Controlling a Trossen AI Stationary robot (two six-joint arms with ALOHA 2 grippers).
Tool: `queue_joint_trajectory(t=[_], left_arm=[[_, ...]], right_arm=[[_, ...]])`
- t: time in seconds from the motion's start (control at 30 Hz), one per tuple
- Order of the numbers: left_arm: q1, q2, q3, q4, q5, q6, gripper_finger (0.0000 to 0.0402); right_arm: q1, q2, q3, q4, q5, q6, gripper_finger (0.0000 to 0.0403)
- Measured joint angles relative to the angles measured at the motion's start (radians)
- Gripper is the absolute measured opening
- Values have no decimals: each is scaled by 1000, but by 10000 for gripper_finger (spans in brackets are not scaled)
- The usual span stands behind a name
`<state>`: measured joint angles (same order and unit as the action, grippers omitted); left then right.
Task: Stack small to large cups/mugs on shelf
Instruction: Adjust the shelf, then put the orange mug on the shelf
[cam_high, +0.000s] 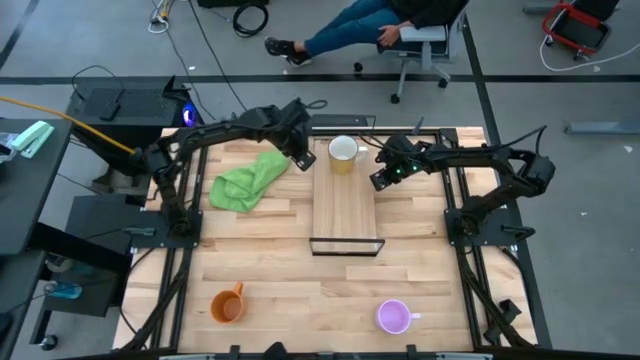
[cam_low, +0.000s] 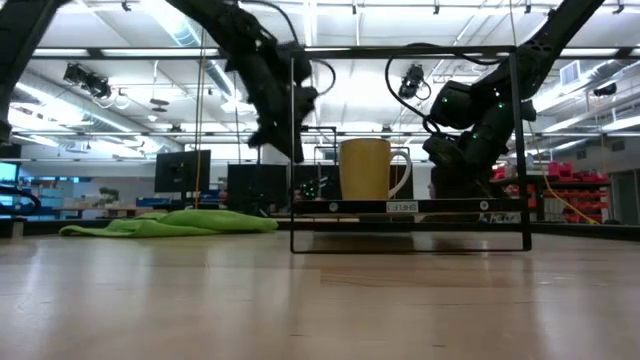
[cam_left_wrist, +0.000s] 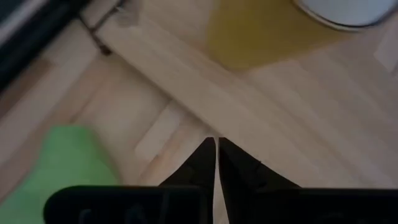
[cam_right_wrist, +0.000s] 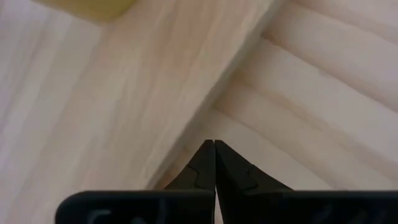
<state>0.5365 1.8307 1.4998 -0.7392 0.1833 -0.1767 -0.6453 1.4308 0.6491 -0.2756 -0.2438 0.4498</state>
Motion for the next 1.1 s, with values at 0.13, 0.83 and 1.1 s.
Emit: queue_joint_trajectory(t=[0.13, 0.83, 1.1], left_arm=[[-5, -77, 0, -63, -71, -1, 22], [-267, -229, -2, -442, -276, -190, 17], [-465, -304, -2, -601, -456, -451, 18]], right_arm=[[0, -40, 0, -62, 8, -6, 7], [43, -411, -2, -320, 35, -41, 11], [93, -515, -2, -322, 34, -61, 12]])
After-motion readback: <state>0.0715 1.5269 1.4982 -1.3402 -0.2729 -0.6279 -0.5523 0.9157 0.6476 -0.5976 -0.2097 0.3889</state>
